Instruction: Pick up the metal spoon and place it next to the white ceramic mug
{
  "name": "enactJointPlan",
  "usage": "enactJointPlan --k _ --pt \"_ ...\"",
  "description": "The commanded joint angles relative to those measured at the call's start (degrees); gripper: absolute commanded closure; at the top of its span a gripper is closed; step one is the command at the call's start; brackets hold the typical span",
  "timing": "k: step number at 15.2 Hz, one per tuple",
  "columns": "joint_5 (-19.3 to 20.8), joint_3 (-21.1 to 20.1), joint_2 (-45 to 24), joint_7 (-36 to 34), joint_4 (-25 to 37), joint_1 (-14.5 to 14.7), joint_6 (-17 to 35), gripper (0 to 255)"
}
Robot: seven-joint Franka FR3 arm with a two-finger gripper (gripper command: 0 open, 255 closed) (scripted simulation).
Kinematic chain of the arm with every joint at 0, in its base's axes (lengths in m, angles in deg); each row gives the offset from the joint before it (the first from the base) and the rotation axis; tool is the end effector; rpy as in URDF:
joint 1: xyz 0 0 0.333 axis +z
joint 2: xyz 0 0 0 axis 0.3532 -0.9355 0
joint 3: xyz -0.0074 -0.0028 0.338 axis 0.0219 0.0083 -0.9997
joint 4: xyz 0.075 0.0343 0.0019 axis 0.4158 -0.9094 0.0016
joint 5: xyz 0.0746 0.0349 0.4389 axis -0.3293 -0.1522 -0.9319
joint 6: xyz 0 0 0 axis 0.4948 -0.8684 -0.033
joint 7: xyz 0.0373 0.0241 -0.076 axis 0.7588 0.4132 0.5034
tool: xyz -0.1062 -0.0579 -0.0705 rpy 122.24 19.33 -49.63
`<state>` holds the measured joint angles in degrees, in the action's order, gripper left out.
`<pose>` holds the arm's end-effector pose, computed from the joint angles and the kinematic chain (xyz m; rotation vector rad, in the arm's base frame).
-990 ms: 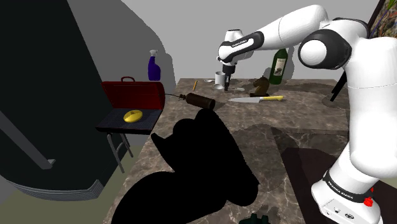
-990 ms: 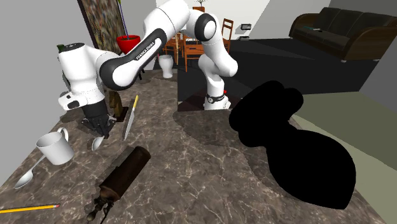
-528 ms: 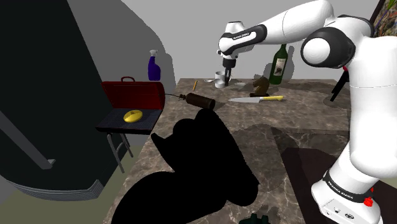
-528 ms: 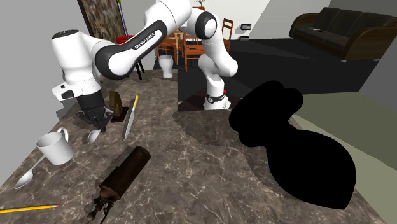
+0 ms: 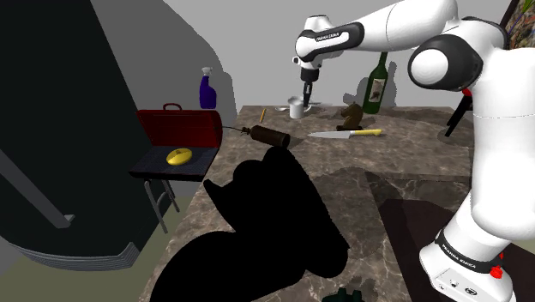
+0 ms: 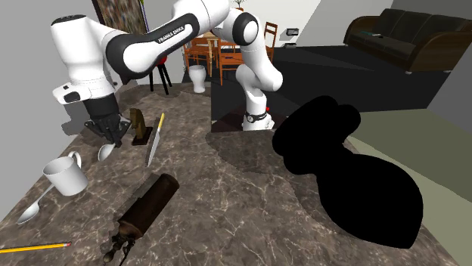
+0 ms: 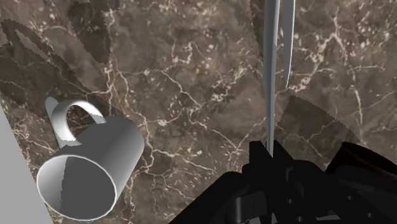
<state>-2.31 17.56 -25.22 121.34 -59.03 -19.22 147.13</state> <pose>0.7425 -0.1201 0.4426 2.9591 1.0345 0.1157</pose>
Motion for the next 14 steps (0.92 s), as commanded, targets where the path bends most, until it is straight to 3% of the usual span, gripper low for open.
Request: enactJointPlan --k 1,7,14 --pt "0.1 0.0 0.1 -0.2 1.4 0.0 -1.5 255" --pt "0.2 0.1 0.0 -0.4 5.9 -0.3 -5.9 255" --pt "-1.3 2.2 -0.4 7.9 6.3 -6.5 -6.5 255"
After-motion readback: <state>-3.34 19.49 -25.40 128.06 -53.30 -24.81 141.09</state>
